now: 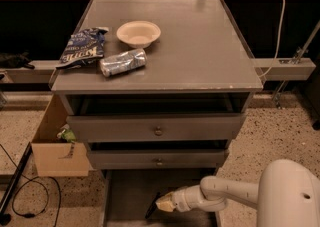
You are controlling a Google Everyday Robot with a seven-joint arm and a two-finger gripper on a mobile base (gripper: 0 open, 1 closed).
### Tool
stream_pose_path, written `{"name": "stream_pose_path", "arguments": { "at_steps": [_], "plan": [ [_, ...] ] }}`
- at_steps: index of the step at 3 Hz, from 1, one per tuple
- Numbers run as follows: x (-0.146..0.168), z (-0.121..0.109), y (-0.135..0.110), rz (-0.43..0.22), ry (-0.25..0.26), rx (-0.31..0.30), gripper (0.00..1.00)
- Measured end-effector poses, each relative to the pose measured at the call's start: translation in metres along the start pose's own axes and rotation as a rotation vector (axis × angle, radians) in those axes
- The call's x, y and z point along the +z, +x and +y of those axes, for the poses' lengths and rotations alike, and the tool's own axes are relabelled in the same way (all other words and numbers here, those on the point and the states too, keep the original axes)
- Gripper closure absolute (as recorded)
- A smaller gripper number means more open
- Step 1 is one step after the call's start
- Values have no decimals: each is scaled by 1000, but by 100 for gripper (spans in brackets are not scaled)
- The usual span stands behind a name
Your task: Place rxbar chocolate into bottom drawer
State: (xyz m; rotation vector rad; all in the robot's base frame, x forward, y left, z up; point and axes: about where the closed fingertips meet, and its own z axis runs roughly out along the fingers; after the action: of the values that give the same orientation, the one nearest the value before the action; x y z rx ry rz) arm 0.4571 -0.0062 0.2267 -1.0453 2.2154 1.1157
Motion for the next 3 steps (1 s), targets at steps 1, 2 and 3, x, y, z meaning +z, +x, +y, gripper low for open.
{"name": "stream_pose_path", "arguments": {
  "at_steps": [1, 2, 3],
  "plan": [
    [0, 0, 0, 0, 0, 0, 53],
    [0, 0, 0, 0, 0, 0, 30],
    [0, 0, 0, 0, 0, 0, 0]
  ]
}}
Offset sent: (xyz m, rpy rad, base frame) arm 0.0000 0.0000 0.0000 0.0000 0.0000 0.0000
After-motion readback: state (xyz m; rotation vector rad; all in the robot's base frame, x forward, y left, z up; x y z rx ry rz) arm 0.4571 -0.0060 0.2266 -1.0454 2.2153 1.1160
